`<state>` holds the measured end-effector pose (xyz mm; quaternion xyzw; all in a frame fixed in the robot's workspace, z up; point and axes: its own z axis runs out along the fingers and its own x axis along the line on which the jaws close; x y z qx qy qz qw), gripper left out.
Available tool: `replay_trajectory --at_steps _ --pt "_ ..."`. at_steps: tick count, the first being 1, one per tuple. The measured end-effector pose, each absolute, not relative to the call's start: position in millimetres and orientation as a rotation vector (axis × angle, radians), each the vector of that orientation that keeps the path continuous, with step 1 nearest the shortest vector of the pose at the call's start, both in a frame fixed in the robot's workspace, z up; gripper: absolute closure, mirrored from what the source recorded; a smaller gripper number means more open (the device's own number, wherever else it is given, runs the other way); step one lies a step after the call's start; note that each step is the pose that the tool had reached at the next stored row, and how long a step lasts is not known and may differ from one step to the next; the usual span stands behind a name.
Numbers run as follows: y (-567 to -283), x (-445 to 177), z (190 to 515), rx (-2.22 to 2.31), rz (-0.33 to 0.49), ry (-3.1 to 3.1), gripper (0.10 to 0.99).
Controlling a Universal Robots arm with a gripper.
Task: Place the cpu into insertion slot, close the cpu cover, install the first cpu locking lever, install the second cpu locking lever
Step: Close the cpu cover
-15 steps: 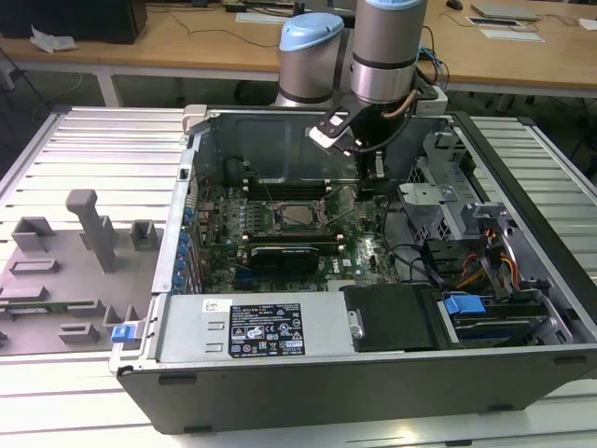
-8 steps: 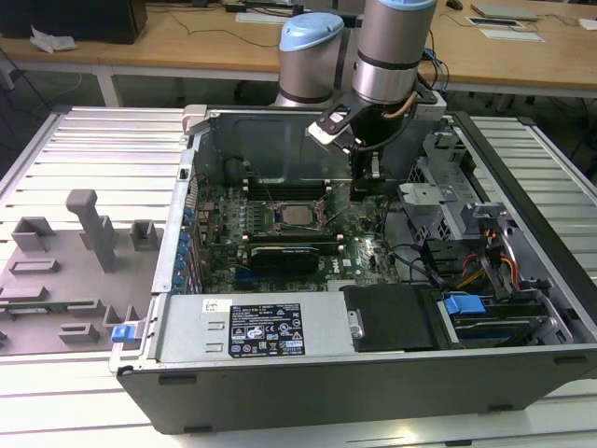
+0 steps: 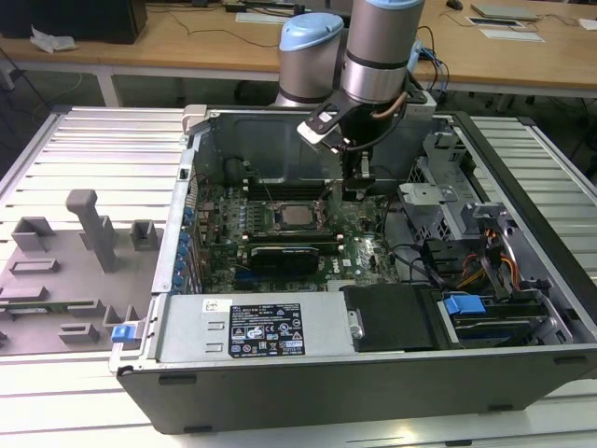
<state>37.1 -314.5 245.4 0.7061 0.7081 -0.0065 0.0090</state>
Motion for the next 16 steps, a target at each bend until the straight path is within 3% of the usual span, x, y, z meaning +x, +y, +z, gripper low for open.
replay_trajectory --at_steps 16 --pt "-314.5 20.6 245.4 2.205 -0.02 2.212 0.98"
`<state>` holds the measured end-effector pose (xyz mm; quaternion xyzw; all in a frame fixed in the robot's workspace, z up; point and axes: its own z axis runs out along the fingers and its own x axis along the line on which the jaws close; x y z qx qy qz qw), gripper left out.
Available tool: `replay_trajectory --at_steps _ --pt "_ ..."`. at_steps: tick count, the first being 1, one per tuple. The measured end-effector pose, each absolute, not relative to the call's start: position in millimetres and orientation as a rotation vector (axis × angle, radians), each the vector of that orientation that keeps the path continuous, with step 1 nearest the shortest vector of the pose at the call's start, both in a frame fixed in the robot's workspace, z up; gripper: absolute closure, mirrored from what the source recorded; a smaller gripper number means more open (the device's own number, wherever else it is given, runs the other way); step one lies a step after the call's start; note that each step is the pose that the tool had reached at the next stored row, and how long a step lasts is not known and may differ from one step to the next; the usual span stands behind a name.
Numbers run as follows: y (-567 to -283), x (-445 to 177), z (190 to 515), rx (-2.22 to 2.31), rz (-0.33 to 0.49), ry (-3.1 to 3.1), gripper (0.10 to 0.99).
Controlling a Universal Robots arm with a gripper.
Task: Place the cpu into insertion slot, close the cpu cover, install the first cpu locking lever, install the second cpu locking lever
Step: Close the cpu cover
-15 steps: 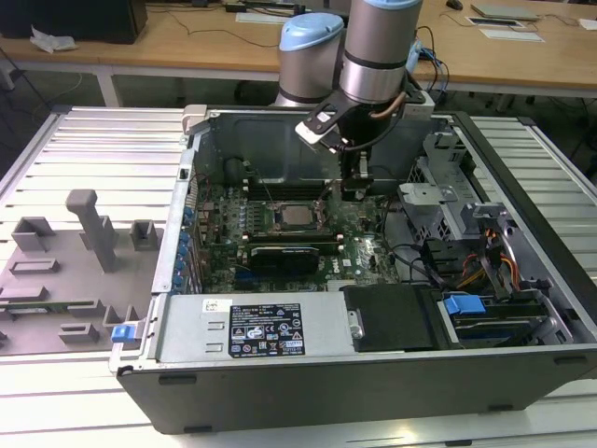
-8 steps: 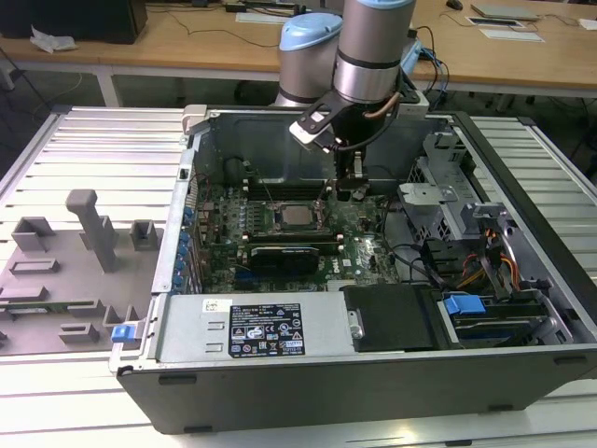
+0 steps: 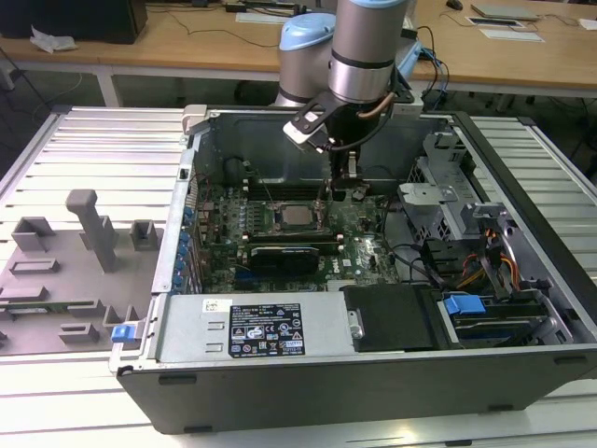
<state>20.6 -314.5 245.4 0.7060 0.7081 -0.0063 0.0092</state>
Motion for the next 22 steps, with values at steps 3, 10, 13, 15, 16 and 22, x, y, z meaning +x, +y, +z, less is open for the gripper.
replay_trajectory --at_steps 3,10,13,15,16,22 --pt "-314.5 15.0 245.5 2.205 -0.019 2.211 0.98" --pt "-314.4 2.4 245.3 2.204 -0.016 2.21 0.98" --pt "-314.5 -3.8 244.6 2.203 -0.014 2.209 0.98" --pt "-314.5 -12.6 243.7 2.201 -0.011 2.207 0.98" --pt "-314.5 -15.7 243.3 2.201 -0.01 2.207 0.98" --pt "-314.5 -30.2 236.3 2.2 -0.008 2.206 0.98"
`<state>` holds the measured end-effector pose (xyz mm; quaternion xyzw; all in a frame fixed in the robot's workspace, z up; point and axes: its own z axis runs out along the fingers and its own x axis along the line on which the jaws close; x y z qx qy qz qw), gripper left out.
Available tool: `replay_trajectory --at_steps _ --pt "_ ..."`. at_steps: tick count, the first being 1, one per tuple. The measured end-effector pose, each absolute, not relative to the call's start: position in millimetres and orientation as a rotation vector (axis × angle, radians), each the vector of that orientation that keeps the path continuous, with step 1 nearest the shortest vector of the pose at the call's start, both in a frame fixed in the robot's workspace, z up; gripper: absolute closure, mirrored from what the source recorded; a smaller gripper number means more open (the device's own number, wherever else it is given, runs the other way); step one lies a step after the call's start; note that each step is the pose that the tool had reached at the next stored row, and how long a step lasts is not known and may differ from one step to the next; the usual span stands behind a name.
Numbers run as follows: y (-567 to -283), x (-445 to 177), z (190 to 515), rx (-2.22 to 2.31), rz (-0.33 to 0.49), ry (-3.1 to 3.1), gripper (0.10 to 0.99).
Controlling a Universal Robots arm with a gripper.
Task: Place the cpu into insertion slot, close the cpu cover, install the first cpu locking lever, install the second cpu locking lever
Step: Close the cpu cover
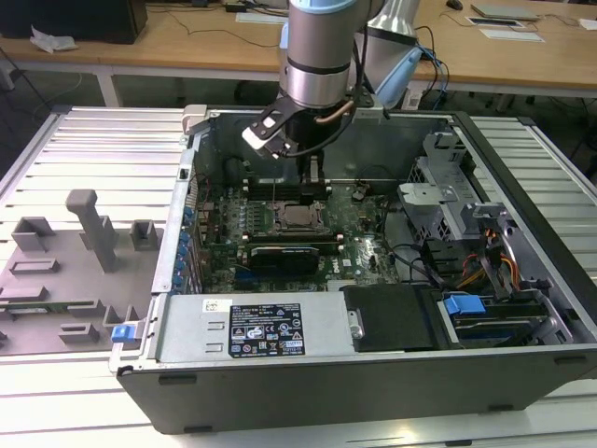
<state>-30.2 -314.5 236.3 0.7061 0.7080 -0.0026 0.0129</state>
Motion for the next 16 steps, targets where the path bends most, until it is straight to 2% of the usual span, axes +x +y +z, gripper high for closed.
replay_trajectory --at_steps 8,16 --pt "-314.5 -33.5 234.1 2.189 -0.008 2.218 0.98" --pt "-314.5 -33.5 234.0 1.993 -0.011 2.389 0.98"
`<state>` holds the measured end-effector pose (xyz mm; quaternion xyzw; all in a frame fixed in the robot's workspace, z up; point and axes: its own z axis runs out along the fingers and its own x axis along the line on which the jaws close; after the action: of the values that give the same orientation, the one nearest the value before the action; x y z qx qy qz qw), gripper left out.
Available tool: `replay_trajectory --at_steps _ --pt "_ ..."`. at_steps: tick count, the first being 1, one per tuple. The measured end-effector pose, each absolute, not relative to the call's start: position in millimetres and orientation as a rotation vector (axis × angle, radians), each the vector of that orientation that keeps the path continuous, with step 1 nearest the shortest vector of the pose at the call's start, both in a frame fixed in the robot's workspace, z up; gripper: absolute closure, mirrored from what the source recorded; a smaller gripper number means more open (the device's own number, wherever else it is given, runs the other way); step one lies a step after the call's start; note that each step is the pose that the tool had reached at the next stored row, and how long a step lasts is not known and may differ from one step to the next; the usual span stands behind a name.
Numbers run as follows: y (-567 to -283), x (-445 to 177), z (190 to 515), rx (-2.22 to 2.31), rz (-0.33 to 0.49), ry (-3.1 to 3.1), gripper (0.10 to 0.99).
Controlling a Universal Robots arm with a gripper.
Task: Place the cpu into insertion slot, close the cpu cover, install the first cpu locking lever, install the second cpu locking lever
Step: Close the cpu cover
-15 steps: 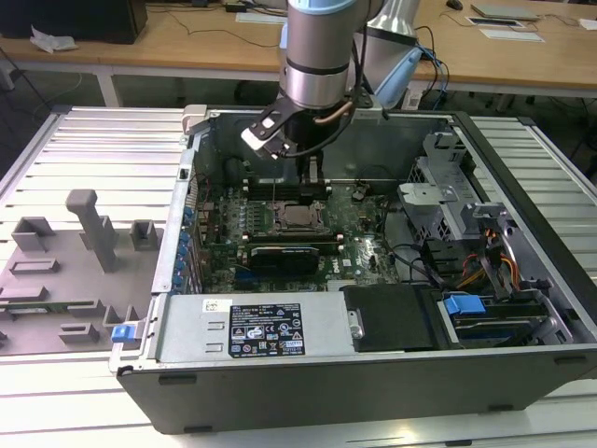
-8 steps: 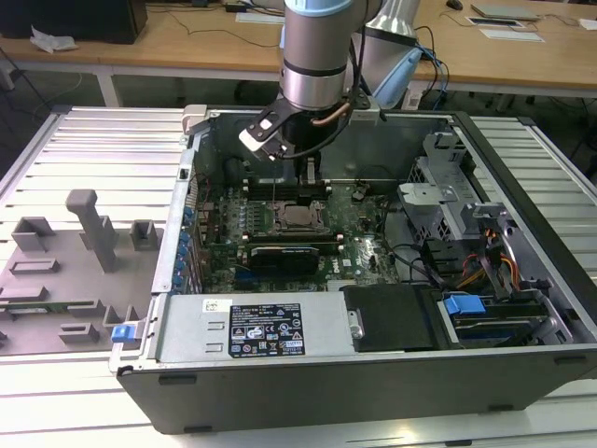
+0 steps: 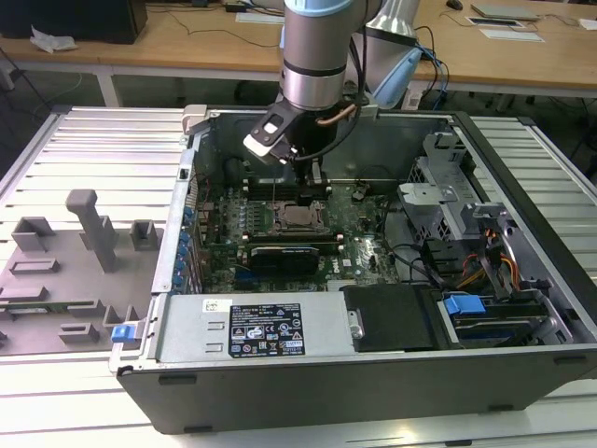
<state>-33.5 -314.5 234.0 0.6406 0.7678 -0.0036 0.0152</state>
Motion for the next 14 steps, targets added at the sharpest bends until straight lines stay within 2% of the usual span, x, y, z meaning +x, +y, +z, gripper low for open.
replay_trajectory --at_steps 14 --pt "-314.5 -33.5 233.8 1.561 -0.016 2.683 0.98"
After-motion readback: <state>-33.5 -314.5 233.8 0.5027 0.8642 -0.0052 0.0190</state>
